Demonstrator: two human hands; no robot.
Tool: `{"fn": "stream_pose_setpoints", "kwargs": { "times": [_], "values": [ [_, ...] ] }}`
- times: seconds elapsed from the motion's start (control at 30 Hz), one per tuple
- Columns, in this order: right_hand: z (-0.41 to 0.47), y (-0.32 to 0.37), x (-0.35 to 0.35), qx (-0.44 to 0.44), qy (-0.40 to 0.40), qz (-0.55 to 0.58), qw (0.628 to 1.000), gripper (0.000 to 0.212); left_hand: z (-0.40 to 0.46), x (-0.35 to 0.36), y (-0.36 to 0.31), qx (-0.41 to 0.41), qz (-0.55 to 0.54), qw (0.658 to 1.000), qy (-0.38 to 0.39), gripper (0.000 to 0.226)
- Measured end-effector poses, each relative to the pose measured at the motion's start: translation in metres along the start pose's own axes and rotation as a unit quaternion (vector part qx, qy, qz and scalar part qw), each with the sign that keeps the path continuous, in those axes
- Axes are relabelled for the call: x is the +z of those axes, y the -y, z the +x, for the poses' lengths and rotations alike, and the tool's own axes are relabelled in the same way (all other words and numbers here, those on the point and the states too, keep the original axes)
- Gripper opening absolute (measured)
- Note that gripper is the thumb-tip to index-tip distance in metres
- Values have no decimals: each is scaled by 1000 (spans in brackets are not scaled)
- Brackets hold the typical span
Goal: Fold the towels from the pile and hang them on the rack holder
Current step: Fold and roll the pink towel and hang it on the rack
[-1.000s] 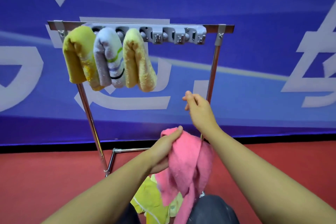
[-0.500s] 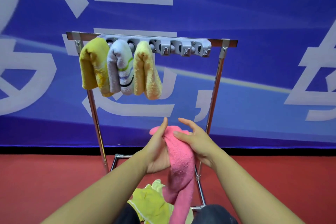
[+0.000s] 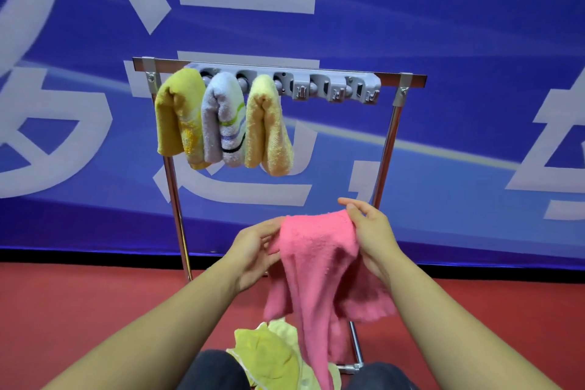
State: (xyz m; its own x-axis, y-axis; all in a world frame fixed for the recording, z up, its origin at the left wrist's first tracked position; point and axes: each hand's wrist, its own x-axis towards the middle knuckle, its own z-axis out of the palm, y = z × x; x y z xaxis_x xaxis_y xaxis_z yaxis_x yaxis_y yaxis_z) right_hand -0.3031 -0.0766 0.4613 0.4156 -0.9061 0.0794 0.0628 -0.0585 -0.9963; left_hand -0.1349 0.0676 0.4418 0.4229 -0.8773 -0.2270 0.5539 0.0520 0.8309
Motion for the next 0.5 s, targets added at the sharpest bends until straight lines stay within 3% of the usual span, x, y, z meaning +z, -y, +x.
{"fn": "stream_pose_setpoints", "kwargs": {
  "times": [0.1, 0.2, 0.37, 0.5],
  "values": [
    [8, 4, -13, 40, -11, 63, 997, 25, 5, -16, -8, 51, 73, 992, -85, 23],
    [12, 9, -27, 64, -17, 82, 994, 24, 4, -30, -22, 103, 125, 980, -116, 16],
    [24, 2, -51, 18, -86, -64, 994, 16, 4, -48, -50, 169, 112, 966, -163, 17],
    [27, 11, -56, -47, -73, -177, 980, 11, 4, -53, -64, 155, 60, 976, -137, 26]
  ]
}}
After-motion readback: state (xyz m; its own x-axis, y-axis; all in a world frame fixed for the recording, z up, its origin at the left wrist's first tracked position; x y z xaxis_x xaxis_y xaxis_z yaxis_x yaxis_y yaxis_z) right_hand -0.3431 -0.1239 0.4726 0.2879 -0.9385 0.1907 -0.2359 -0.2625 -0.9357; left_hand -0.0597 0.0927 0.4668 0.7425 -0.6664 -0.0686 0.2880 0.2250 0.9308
